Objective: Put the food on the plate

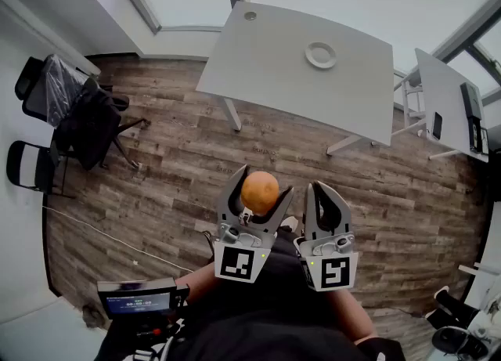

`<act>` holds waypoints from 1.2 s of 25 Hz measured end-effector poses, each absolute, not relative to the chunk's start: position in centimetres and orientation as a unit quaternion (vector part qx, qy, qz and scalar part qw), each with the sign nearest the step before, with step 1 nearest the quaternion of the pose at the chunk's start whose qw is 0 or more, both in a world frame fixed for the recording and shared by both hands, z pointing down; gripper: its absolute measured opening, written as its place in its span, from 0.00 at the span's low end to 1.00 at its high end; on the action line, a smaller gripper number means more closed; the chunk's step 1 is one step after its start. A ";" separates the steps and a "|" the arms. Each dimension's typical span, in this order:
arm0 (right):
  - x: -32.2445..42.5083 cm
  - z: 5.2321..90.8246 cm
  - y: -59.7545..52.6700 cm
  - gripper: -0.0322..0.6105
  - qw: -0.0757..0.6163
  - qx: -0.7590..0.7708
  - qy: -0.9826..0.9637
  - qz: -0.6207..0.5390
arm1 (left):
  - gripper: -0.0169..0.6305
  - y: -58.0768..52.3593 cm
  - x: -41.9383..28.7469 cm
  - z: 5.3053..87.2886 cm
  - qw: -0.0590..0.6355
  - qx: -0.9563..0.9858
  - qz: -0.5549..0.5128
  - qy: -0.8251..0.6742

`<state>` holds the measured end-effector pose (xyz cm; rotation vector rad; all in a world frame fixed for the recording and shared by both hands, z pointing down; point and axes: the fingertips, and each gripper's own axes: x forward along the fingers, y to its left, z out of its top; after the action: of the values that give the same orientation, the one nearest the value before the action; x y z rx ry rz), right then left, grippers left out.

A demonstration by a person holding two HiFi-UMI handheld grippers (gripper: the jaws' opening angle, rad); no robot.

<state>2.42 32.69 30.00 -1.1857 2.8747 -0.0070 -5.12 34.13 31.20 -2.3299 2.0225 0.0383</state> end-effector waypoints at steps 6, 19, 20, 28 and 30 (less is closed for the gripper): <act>2.4 30.2 32.9 0.06 0.016 -0.383 0.923 -0.008 | 0.55 34.3 -5.5 31.8 0.019 -0.754 0.006 0.657; 5.4 31.8 32.9 0.06 0.002 -0.397 0.917 -0.030 | 0.55 34.6 -3.6 32.1 0.012 -0.754 0.003 0.657; 5.6 31.7 32.9 0.06 0.005 -0.396 0.918 -0.033 | 0.56 34.6 -3.5 32.2 0.011 -0.753 0.001 0.658; 7.3 30.8 33.5 0.06 0.020 -0.381 0.925 0.006 | 0.56 35.0 -1.1 32.5 0.008 -0.749 0.005 0.662; 8.1 29.9 33.7 0.06 0.026 -0.377 0.925 0.040 | 0.56 34.9 -0.7 32.6 0.011 -0.742 0.007 0.671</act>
<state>8.14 33.71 29.89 -1.1640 2.8590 0.1227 -0.70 34.91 32.59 -2.3140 2.0929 0.0216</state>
